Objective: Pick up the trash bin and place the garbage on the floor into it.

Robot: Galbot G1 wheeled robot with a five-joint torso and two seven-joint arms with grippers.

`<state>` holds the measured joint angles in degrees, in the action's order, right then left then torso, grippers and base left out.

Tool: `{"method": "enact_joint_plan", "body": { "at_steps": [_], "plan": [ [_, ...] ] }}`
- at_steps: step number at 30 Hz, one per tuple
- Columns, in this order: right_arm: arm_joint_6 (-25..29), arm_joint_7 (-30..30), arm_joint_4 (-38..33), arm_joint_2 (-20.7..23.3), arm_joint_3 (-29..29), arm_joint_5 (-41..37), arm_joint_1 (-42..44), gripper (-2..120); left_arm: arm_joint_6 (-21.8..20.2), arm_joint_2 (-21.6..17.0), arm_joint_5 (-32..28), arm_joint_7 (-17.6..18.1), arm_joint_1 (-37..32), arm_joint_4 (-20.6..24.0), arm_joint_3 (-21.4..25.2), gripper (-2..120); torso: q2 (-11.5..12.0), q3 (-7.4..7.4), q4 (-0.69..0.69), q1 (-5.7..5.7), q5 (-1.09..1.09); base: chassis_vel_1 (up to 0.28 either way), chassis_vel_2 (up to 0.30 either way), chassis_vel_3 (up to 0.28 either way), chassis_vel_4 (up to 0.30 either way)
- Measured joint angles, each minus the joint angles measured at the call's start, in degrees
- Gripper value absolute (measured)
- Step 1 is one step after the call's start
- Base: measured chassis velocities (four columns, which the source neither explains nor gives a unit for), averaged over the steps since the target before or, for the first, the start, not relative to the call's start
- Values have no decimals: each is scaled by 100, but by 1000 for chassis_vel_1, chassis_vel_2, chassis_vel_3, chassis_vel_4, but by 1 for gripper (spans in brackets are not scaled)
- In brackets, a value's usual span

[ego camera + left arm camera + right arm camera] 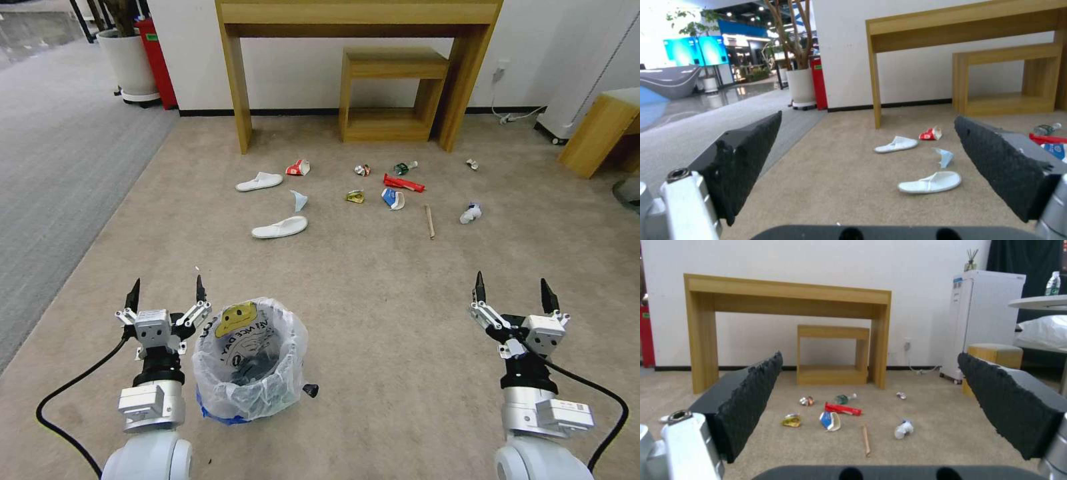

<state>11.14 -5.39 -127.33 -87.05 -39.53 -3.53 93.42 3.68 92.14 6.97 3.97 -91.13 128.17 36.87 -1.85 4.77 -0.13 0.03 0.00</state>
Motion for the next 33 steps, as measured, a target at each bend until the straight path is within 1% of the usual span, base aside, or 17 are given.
{"method": "enact_joint_plan", "body": {
  "at_steps": [33],
  "plan": [
    [28,31,47,26,19,2,-28,100,15,0,28,2,-3,15,12,100,0,0,0,0,0,-35,38,35,-34]
  ]
}}
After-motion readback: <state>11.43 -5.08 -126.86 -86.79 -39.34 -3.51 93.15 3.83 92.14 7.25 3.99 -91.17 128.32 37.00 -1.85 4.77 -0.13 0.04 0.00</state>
